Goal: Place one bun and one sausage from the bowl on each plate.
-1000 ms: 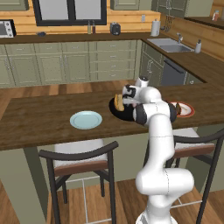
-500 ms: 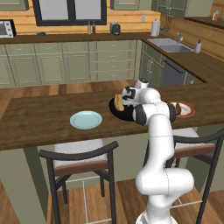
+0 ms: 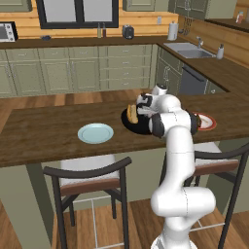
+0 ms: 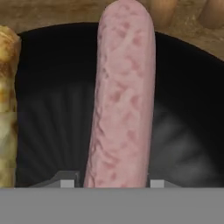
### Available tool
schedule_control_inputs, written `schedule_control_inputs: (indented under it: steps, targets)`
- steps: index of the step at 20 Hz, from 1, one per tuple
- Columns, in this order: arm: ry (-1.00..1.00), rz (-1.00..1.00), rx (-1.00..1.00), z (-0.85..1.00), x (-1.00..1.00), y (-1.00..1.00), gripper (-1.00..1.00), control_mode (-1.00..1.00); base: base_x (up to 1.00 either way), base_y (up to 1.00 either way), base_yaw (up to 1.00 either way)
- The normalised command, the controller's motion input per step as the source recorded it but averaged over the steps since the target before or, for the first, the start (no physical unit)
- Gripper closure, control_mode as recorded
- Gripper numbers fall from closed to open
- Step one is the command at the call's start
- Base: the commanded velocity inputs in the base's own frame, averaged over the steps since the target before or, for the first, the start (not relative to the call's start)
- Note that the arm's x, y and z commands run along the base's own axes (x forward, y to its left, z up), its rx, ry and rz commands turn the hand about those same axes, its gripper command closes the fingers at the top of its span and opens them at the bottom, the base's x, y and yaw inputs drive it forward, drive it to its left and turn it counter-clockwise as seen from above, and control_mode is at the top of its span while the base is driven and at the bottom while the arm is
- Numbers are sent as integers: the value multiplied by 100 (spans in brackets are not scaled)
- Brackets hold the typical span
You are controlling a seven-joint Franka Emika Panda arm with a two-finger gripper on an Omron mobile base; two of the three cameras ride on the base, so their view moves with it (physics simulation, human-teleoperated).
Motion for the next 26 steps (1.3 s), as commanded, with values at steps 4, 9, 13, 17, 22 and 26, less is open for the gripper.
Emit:
schedule_control_inputs:
  steps: [4,9,13,17,22,26]
  targets:
    - [-3,-2,0,62,-70,-51,100,-100,0,0,0]
    - [-2,-6,0,38,-92,-98,100,-100,0,0,0]
    - [0,-5,0,49,-95,-99,100,-100,0,0,0]
    - [0,-6,2,38,-100,-100,100,-100,0,0,0]
    - [0,-5,1,5,-84,-99,100,-100,0,0,0]
    - [0,-9,0,0,-21,-81,100,-100,0,0,0]
